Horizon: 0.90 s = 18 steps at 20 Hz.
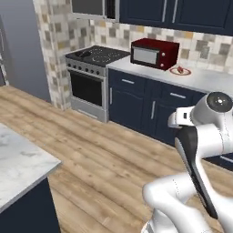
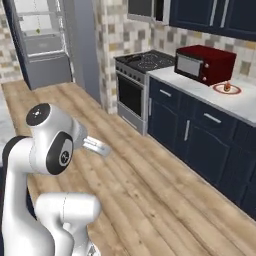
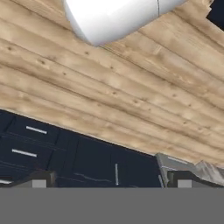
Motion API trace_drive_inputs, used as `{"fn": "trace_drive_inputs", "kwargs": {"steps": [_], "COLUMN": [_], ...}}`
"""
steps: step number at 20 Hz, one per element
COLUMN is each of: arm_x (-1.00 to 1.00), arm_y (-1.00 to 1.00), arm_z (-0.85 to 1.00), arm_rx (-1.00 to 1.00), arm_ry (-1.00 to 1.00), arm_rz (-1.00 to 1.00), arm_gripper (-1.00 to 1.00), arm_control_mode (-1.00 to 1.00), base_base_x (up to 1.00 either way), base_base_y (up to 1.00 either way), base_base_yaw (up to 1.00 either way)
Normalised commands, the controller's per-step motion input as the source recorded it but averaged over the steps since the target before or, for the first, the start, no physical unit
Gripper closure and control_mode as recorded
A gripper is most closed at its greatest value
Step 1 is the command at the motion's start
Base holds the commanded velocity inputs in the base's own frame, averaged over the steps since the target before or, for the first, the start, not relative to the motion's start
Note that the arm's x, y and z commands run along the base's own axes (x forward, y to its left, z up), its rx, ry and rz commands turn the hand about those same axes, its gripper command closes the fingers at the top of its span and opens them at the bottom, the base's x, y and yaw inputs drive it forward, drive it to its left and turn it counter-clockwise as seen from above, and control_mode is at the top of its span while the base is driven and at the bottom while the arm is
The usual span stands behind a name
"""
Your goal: Place the cold items (mushroom and broccoli) from the fridge in one tupperware on the dining counter. Place the warm items (kebab skewer and hot dog) in the stove area in another tupperware.
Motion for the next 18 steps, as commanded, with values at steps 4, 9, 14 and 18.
{"fn": "trace_drive_inputs", "kwargs": {"steps": [4,9,14,18], "arm_x": [0.00,0.00,0.00,0.00], "arm_y": [0.00,0.00,0.00,0.00], "arm_z": [0.00,0.00,0.00,0.00], "arm_rx": [0.00,0.00,0.00,0.00], "arm_ry": [0.00,0.00,0.00,0.00], "arm_rz": [0.00,0.00,0.00,0.00], "arm_gripper": [-1.00,-1.00,-1.00,-1.00], "arm_control_mode": [1.00,1.00,1.00,1.00], "base_base_x": [1.00,1.00,1.00,1.00], "base_base_y": [-0.26,-0.04,-0.01,-0.21], "base_base_yaw": [0.46,0.52,0.46,0.32]}}
